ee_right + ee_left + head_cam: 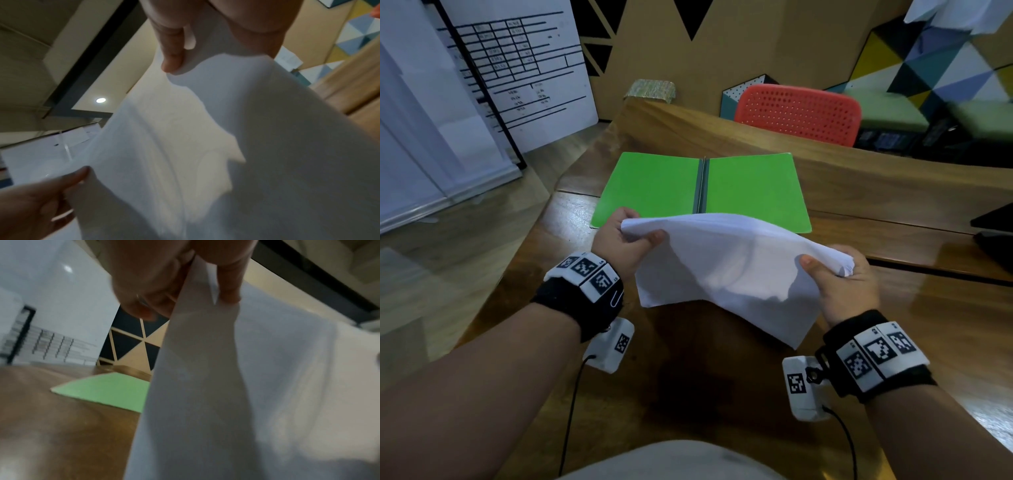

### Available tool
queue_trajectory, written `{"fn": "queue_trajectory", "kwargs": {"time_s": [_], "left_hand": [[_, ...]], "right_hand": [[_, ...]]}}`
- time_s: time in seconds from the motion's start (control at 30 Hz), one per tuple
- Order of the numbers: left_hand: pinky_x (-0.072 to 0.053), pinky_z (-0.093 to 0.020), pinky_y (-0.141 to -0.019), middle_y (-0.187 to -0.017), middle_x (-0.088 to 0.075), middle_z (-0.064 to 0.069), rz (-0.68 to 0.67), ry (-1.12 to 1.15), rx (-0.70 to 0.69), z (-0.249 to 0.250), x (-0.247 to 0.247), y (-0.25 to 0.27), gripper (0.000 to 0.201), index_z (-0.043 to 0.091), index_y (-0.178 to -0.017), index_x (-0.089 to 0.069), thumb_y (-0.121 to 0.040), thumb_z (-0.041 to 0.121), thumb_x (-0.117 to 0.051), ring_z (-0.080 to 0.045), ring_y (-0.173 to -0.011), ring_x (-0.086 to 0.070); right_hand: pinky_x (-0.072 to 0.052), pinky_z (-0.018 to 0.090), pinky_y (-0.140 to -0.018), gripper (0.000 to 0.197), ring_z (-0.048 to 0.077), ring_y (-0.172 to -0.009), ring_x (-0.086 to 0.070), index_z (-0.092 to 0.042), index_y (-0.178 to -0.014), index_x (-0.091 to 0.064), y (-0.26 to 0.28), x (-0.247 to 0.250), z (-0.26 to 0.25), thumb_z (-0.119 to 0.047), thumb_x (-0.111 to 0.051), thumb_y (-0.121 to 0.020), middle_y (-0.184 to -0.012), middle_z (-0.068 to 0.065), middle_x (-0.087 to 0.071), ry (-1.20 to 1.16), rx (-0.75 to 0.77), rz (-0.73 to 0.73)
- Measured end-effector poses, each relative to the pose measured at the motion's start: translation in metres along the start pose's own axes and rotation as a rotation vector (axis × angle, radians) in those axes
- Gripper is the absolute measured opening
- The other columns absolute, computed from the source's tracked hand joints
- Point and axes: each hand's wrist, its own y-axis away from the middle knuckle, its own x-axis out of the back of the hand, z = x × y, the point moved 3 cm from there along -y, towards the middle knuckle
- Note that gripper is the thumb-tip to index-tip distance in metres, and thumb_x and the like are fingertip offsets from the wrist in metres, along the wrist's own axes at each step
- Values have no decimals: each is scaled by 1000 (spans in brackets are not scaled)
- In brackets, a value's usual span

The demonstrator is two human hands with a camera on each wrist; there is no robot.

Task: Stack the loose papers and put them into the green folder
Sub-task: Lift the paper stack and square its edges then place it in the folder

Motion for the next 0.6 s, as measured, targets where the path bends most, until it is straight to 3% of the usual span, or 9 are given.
{"fn": "queue_trajectory", "kwargs": {"time_s": [0.07, 0.1, 0.2, 0.27, 0.33, 0.37, 0.43, 0.5, 0.6], "left_hand": [[-48, -29, -83, -102, -53, -1, 186, -297, -30, 14, 13, 4, 63, 16, -113, -47, -65, 43, -77, -23, -98, -53], [-42, -38, -98, -118, -50, -1, 237, -412, -113, 28, 16, 11, 79, 19, -121, -42, -59, 53, -76, -23, -114, -48], [-18, -45, -113, -145, -34, 5, 94, -611, -525, 74, 2, 32, 101, 29, -136, -26, -52, 74, -62, -16, -135, -30], [-15, -44, -112, -143, -41, 8, -119, -715, -669, 96, -19, 38, 92, 32, -137, -31, -59, 72, -58, -14, -134, -35], [-28, -36, -103, -127, -59, 6, -306, -798, -697, 104, -36, 35, 58, 28, -124, -49, -75, 57, -60, -16, -121, -52], [-37, -31, -92, -112, -66, 2, -341, -802, -710, 107, -40, 34, 41, 22, -113, -57, -81, 48, -59, -20, -109, -59], [-43, -29, -74, -92, -68, -5, -354, -727, -705, 107, -41, 34, 31, 12, -100, -63, -85, 39, -57, -25, -91, -61], [-43, -28, -66, -78, -66, -4, -332, -603, -737, 104, -37, 36, 29, 10, -93, -65, -85, 37, -59, -25, -80, -60], [-42, -28, -58, -61, -59, 5, -258, -302, -654, 98, -21, 34, 20, 17, -78, -64, -76, 37, -63, -24, -64, -57]], "right_hand": [[-44, 24, -65, 29, 7, -63, -54, -24, -71, -56, 3, -3, -10, 0, -72, -74, -70, -3, -58, 31, 84, -49], [-44, 18, -62, 29, 0, -59, -53, -25, -70, -56, 5, -5, -16, -1, -72, -74, -67, -7, -59, 52, 129, -65], [-38, 5, -53, 32, -7, -51, -51, -30, -65, -55, 12, -16, -38, -6, -75, -72, -55, -20, -61, 169, 259, -102], [-38, 6, -53, 32, -6, -52, -51, -32, -62, -55, 17, -25, -54, -11, -77, -72, -54, -16, -60, 263, 338, -137], [-37, 8, -53, 31, -4, -54, -52, -34, -60, -54, 24, -31, -71, -16, -77, -71, -56, -12, -57, 350, 406, -166], [-37, 10, -54, 30, -3, -56, -52, -35, -60, -54, 27, -33, -77, -19, -76, -71, -58, -12, -57, 399, 436, -181], [-37, 12, -54, 25, 2, -58, -52, -33, -61, -56, 30, -32, -89, -23, -76, -71, -60, -10, -59, 450, 467, -212], [-46, 25, -62, 14, 10, -62, -56, -23, -70, -63, 26, -27, -94, -25, -77, -71, -66, -1, -64, 501, 452, -264], [-50, 44, -72, 30, 35, -78, -60, -5, -80, -65, 3, -11, -82, -29, -78, -68, -78, 18, -67, 748, 359, -337]]}}
